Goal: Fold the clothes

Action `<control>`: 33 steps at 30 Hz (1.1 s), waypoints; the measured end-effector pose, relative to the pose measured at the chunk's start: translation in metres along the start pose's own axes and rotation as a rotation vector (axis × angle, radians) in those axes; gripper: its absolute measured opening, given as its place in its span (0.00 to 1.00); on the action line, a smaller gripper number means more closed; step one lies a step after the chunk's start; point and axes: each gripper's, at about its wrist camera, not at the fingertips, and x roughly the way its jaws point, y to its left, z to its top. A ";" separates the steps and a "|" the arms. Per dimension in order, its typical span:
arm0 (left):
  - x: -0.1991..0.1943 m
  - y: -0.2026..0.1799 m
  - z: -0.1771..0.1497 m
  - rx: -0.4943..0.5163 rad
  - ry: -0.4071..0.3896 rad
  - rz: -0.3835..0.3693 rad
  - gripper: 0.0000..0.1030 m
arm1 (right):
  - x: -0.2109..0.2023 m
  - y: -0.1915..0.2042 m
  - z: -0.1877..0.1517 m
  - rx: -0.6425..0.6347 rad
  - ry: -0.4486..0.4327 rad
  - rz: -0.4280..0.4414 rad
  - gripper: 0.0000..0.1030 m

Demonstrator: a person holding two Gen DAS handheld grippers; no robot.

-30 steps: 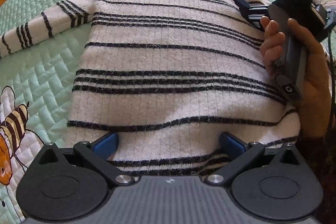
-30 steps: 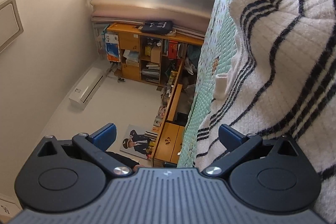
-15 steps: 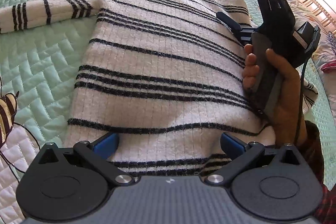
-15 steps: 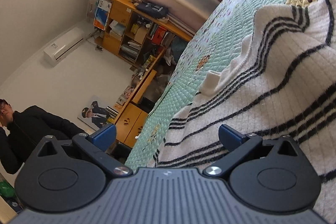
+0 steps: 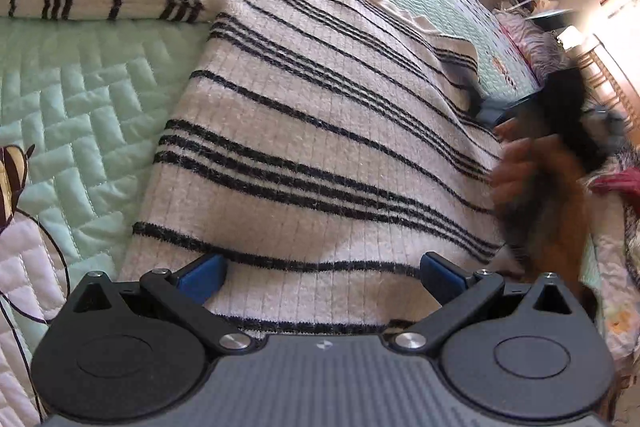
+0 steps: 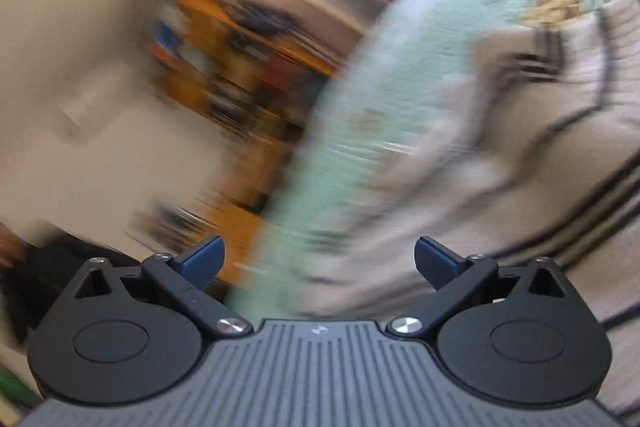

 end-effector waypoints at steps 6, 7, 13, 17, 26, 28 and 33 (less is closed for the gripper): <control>-0.005 0.012 -0.004 -0.007 -0.031 -0.066 0.99 | -0.065 0.070 -0.016 -0.229 -0.012 0.106 1.00; -0.006 0.014 -0.005 -0.010 -0.035 -0.075 0.99 | -0.080 0.067 -0.020 -0.244 -0.016 0.053 1.00; -0.006 0.014 -0.007 -0.011 -0.044 -0.077 0.99 | -0.230 0.006 -0.009 -0.087 -0.317 -0.327 1.00; -0.006 0.012 -0.008 0.006 -0.045 -0.063 0.99 | -0.331 -0.035 -0.005 0.176 -0.538 -0.364 1.00; -0.007 0.015 -0.008 -0.010 -0.047 -0.076 0.99 | -0.341 -0.060 0.000 0.362 -0.629 -0.235 1.00; -0.007 0.017 -0.007 -0.015 -0.049 -0.082 0.99 | -0.332 -0.068 -0.001 0.491 -0.668 -0.178 1.00; -0.008 0.018 -0.008 -0.003 -0.053 -0.089 0.99 | -0.305 -0.089 -0.001 0.688 -0.700 -0.148 1.00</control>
